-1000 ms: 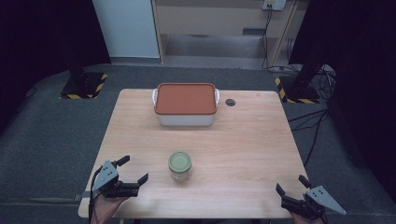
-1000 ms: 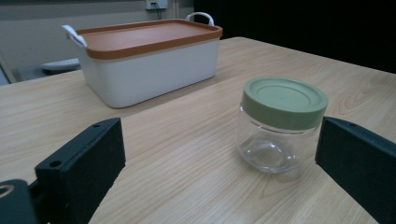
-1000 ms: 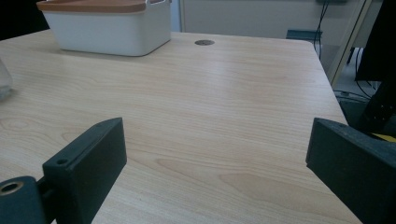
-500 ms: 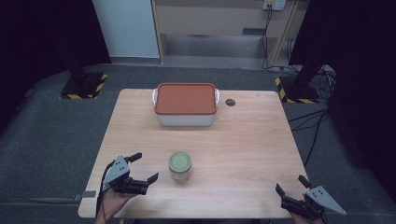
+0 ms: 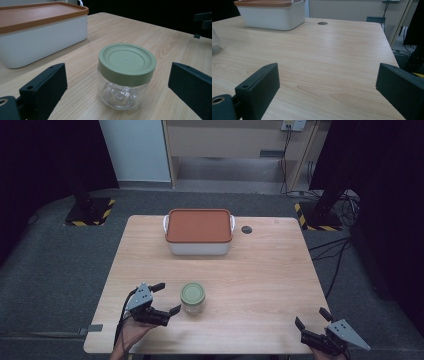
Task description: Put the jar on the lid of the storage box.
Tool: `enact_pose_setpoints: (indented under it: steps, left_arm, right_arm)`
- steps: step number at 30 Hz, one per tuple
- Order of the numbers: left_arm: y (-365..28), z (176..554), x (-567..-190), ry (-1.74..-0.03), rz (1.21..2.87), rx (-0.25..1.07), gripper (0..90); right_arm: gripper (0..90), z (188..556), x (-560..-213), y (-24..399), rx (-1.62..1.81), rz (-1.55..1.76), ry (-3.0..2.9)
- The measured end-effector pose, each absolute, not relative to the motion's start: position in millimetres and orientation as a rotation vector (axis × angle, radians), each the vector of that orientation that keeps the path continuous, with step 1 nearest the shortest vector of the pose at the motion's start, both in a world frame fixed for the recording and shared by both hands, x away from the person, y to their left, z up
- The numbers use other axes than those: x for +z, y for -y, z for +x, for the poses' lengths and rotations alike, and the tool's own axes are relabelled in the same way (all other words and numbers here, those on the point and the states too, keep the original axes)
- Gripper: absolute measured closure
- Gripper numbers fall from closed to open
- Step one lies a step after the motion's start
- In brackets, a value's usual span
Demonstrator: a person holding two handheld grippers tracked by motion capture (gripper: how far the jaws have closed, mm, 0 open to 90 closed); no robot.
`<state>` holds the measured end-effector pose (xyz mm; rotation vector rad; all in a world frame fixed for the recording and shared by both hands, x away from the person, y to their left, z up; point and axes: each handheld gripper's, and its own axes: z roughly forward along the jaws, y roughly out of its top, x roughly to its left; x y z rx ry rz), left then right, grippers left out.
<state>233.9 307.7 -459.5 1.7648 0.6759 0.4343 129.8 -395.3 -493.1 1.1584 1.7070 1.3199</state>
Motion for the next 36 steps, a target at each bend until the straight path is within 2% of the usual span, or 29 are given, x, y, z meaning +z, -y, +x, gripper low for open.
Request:
enact_pose_setpoints:
  steps: [15,36]
  left_arm:
    - [-289,257,-471,-0.654,1.786,0.367,2.2]
    - [-264,279,-480,-0.611,1.801,0.350,3.6]
  right_arm:
    - [5.2,130,-493,396,1.324,1.158,-1.708]
    - [5.3,130,-494,397,1.333,1.160,-1.707]
